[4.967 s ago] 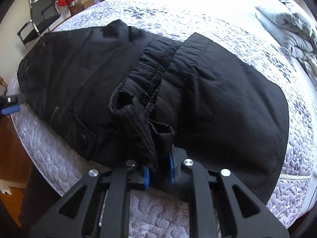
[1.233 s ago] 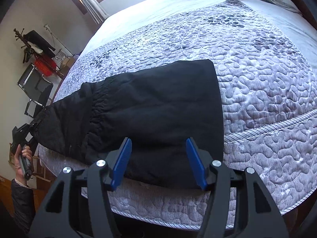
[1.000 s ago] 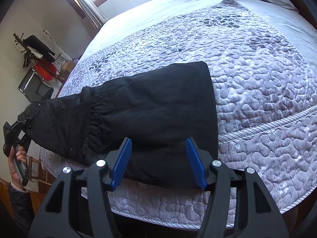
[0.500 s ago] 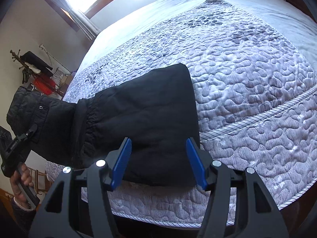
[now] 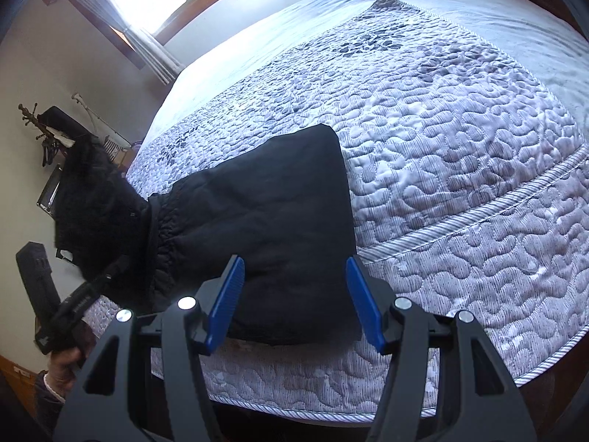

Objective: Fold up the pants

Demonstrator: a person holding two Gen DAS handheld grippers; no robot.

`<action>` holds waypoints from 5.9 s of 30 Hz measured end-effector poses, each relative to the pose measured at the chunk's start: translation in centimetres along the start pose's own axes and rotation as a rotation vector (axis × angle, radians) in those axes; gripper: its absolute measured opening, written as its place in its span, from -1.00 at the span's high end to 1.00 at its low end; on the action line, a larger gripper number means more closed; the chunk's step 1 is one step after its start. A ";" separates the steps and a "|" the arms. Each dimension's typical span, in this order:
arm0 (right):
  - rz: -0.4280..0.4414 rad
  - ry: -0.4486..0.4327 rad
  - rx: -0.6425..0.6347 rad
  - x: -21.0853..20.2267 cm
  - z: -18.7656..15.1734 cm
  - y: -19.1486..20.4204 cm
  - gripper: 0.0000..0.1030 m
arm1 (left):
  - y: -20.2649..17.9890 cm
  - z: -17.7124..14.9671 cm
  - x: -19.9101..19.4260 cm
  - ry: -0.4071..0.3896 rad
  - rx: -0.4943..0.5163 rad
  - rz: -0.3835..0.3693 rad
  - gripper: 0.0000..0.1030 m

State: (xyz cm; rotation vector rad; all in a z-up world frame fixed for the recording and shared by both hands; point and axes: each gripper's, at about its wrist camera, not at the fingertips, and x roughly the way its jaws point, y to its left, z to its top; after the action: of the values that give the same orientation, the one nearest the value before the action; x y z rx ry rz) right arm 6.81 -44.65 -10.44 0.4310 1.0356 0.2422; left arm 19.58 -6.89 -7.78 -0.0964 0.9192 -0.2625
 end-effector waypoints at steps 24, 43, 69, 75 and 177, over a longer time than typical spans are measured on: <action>0.433 0.120 0.113 4.1 2.7 5.7 -0.65 | 10.0 -4.8 -5.2 -0.063 -0.289 -0.030 -0.79; 0.582 0.334 0.297 14.1 3.5 8.2 -0.69 | 16.0 -9.7 -2.0 0.105 -0.558 -0.003 -0.84; 0.561 0.290 0.156 12.5 5.9 13.7 0.46 | 16.2 -11.2 -2.7 0.131 -0.604 -0.003 -0.90; 0.633 0.273 0.109 10.3 7.3 17.2 0.47 | 16.8 -11.8 -4.0 0.106 -0.638 -0.005 -0.90; 0.120 0.163 0.089 2.0 1.3 -3.8 -0.68 | 11.2 -8.1 -4.6 0.197 -0.458 -0.064 -0.90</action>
State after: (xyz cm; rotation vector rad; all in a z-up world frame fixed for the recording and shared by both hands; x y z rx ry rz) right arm 8.90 -47.56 -13.17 0.5615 1.1842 0.3439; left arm 12.52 5.36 -11.34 -0.5304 1.1619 -0.1179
